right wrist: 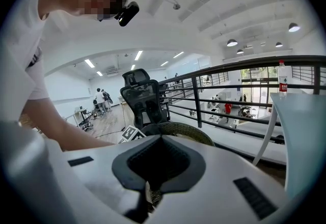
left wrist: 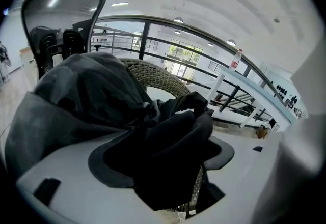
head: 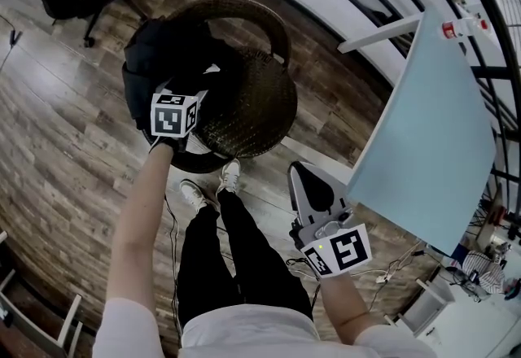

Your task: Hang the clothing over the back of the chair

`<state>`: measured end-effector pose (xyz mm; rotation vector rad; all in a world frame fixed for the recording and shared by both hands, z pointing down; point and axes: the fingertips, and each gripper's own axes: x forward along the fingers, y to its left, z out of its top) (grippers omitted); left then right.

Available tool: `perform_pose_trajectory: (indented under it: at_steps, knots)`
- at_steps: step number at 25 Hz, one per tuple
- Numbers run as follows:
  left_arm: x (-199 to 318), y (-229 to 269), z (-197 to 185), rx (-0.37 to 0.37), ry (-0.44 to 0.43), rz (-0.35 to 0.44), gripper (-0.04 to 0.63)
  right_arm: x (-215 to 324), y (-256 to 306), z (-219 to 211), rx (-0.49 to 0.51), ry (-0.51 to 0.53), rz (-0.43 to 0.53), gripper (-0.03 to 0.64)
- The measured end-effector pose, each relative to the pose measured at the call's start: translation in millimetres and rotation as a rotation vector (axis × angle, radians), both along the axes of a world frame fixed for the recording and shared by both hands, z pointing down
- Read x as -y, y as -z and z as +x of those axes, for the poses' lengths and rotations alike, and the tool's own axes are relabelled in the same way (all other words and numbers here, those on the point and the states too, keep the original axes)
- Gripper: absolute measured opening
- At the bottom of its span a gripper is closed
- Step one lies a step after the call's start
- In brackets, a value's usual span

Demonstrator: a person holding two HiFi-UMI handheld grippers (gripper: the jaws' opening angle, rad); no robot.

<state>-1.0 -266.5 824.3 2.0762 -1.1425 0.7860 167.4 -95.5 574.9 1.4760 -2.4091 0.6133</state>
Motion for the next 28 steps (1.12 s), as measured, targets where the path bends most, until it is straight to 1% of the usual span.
perform_pose_trajectory:
  at_steps: [5, 8, 12, 17, 22, 28]
  knots:
    - [-13, 0, 10, 0.022, -0.091, -0.012, 0.405, 0, -4, 1, 0.004, -0.002, -0.007, 0.018]
    - [-21, -2, 12, 0.029, -0.126, -0.027, 0.428, 2, -2, -1, 0.011, 0.004, -0.003, 0.018]
    - [-23, 0, 7, 0.008, -0.107, -0.038, 0.440, 5, 2, -5, 0.015, 0.011, 0.007, 0.018]
    - [-22, -1, -2, 0.018, -0.088, -0.035, 0.440, 7, 1, -9, 0.011, 0.022, 0.004, 0.018]
    - [-27, 0, -3, 0.008, -0.087, -0.029, 0.440, 5, -1, -16, 0.009, 0.033, 0.000, 0.018]
    - [-38, 7, -4, -0.012, -0.097, -0.033, 0.440, 6, 8, -24, 0.006, 0.041, 0.017, 0.018]
